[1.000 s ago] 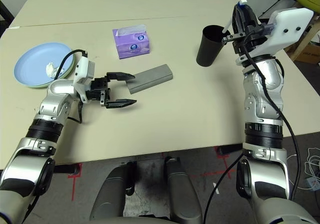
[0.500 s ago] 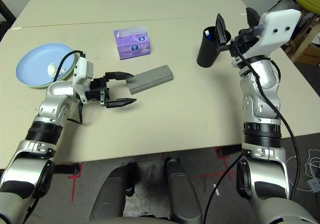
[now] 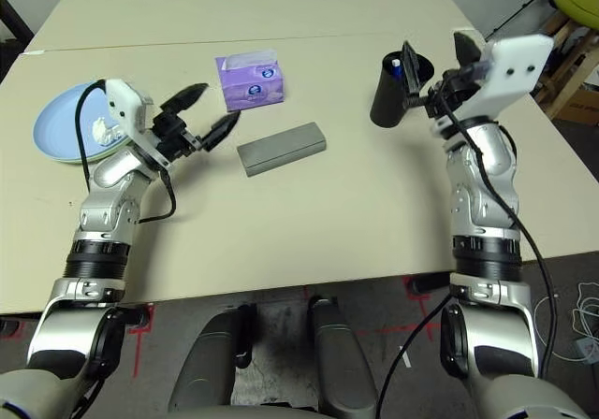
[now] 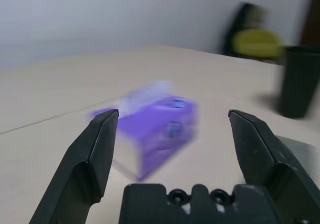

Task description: Organize and tidy the items on the table.

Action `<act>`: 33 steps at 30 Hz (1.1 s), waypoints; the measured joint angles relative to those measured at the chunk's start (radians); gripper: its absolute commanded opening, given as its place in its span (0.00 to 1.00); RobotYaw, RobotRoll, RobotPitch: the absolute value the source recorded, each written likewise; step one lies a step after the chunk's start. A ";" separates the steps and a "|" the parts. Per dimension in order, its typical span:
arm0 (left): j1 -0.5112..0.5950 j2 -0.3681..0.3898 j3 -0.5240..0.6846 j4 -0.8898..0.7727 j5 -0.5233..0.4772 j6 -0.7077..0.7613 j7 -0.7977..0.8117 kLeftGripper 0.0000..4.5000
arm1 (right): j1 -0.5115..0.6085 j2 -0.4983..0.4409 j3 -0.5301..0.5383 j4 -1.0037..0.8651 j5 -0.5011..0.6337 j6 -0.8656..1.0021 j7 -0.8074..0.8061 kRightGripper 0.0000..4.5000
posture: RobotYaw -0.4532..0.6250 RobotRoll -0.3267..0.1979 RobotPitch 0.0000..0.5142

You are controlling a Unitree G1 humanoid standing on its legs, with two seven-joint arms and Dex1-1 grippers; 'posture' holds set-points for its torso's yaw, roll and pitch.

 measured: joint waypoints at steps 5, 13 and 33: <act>0.023 0.005 0.037 -0.040 0.024 0.010 0.130 1.00 | 0.085 0.015 -0.039 -0.080 0.004 -0.004 -0.076 0.99 | 0.51 0.62 0.37; 0.123 0.025 0.075 -0.070 0.025 0.015 0.198 1.00 | 0.127 0.018 0.009 -0.003 -0.012 -0.020 0.002 0.99 | 0.52 0.62 0.35; 0.259 0.112 0.199 -0.076 0.115 -0.088 0.386 1.00 | 0.052 -0.084 0.000 0.168 0.017 -0.007 0.137 0.99 | 0.54 0.62 0.33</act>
